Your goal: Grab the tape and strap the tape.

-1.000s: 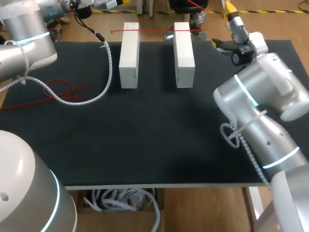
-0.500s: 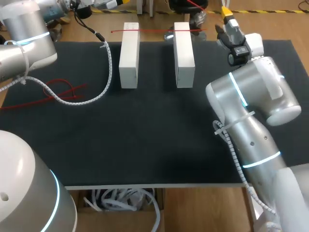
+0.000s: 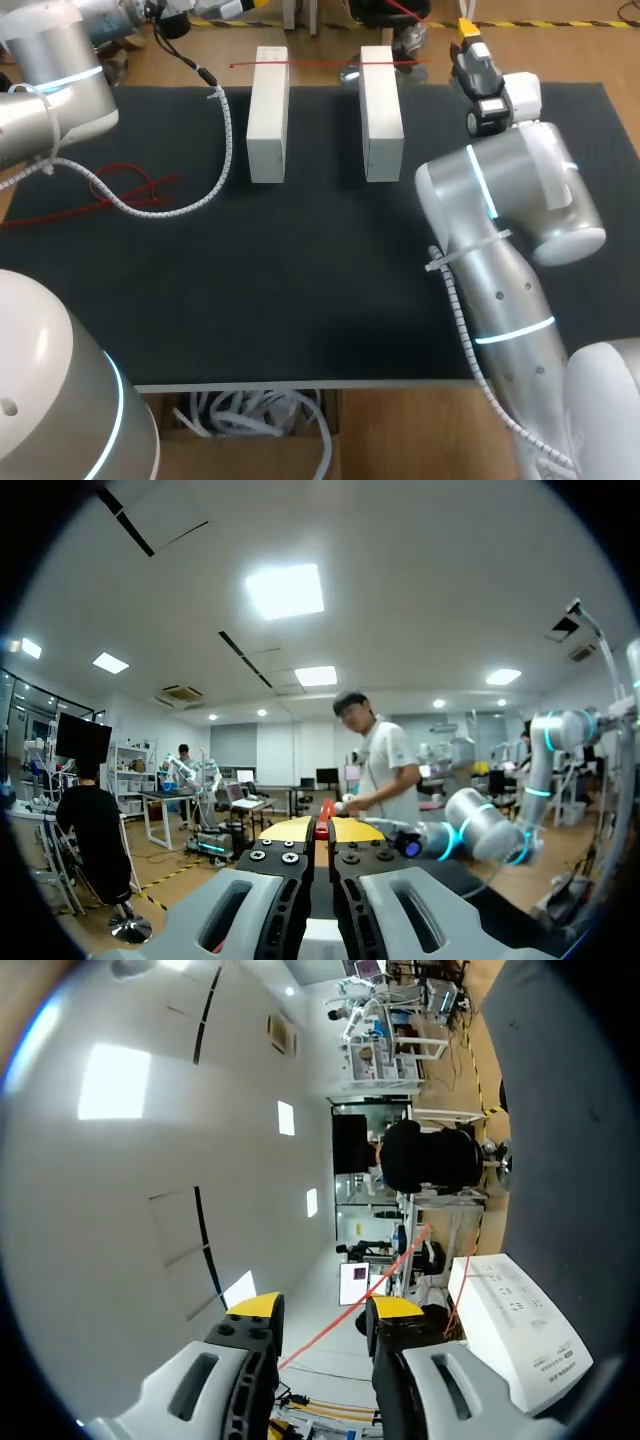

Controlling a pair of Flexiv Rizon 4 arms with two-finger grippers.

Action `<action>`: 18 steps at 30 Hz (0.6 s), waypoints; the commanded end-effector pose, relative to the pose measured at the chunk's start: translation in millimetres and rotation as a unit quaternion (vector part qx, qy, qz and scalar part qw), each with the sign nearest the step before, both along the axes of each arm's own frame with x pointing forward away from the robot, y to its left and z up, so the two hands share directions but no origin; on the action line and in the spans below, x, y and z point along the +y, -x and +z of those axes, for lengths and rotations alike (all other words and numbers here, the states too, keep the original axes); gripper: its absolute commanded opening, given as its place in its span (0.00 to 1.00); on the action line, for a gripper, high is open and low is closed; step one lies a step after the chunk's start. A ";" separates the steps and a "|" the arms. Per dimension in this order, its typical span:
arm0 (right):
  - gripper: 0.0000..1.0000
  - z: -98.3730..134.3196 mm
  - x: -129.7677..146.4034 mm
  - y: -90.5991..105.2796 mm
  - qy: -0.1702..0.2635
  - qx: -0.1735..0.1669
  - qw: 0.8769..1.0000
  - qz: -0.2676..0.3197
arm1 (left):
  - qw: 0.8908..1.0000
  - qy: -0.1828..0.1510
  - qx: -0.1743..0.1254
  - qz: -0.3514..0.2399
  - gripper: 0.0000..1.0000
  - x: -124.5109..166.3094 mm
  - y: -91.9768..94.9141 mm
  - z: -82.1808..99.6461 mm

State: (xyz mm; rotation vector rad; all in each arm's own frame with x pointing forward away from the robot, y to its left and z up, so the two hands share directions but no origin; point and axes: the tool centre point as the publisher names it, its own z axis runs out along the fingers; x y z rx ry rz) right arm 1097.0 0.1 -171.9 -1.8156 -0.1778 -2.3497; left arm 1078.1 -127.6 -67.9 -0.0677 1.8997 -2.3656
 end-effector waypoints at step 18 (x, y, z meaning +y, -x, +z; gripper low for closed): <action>0.00 -2.8 -1.9 -1.3 -0.012 0.009 0.998 -0.064 | 1.000 0.000 0.000 0.001 0.00 -0.2 0.3 -0.3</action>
